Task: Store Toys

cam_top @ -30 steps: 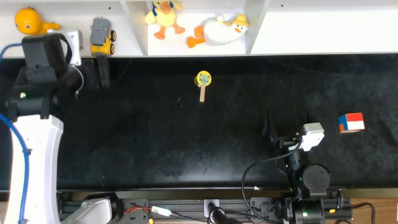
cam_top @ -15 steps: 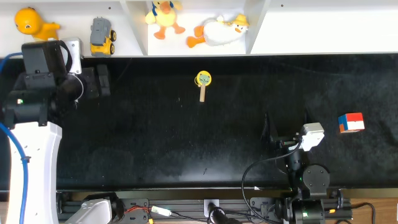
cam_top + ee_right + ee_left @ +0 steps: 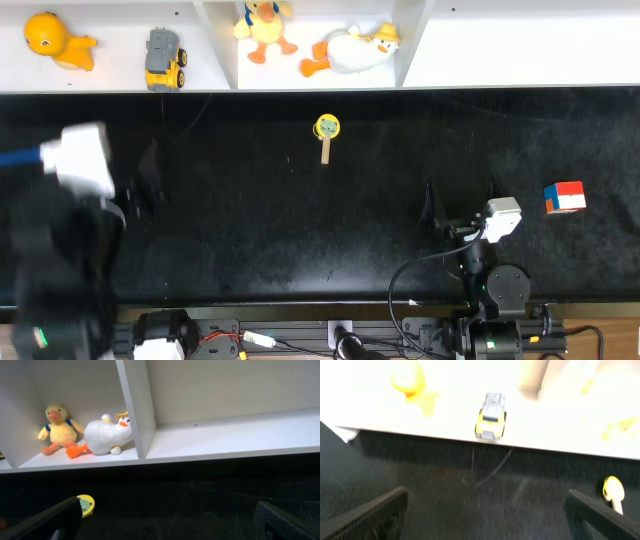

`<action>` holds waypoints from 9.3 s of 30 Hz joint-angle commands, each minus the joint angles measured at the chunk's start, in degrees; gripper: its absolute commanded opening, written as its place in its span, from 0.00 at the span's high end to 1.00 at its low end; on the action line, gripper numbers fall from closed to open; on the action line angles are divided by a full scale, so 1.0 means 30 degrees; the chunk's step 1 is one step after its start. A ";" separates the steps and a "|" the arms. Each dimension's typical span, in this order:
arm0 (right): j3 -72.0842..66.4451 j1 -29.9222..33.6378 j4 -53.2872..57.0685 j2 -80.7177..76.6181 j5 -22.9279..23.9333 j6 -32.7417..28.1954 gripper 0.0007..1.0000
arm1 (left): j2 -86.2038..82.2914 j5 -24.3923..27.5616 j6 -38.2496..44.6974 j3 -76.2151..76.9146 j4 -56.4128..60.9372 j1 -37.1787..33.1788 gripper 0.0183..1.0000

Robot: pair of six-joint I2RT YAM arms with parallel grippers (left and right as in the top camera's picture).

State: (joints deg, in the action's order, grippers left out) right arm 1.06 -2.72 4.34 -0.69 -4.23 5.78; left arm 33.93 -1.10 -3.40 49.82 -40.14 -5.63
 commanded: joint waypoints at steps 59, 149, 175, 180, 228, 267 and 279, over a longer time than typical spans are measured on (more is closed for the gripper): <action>-0.0270 -0.0087 -0.0087 0.0146 0.0087 0.0080 0.00 | -1.1256 -0.2951 -0.5391 -1.6451 1.2123 0.0080 0.00; 2.4458 -1.0856 1.1329 -3.6545 0.1064 0.8225 0.14 | -1.1256 -0.2951 -0.5391 -1.6451 1.2123 0.0080 0.00; 2.4494 -1.0856 1.3916 -3.8373 0.0248 0.8233 0.96 | -1.1256 -0.2951 -0.5399 -1.6451 1.2123 0.0080 0.00; 2.5004 -1.0834 1.4433 -3.8337 -0.0270 0.8233 0.96 | -1.1256 -0.2951 -0.5391 -1.6451 1.2116 0.0080 0.00; 2.3547 0.2055 1.6713 -2.7846 0.1989 0.3781 0.95 | -1.1256 -0.2951 -0.5399 -1.6451 1.2123 0.0080 0.00; 2.8327 0.0284 1.0061 -3.5634 0.3781 -0.1880 0.65 | -1.1256 -0.2951 -0.5399 -1.6451 1.2116 0.0080 0.00; 2.8348 0.0270 1.0579 -3.5255 0.3789 -0.0721 0.26 | -1.1256 -0.2951 -0.5399 -1.6451 1.2123 0.0080 0.00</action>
State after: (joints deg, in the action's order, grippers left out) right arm 84.79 -1.54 35.53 -107.53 6.92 1.83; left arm 0.75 -9.50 -18.55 0.67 -3.84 -5.63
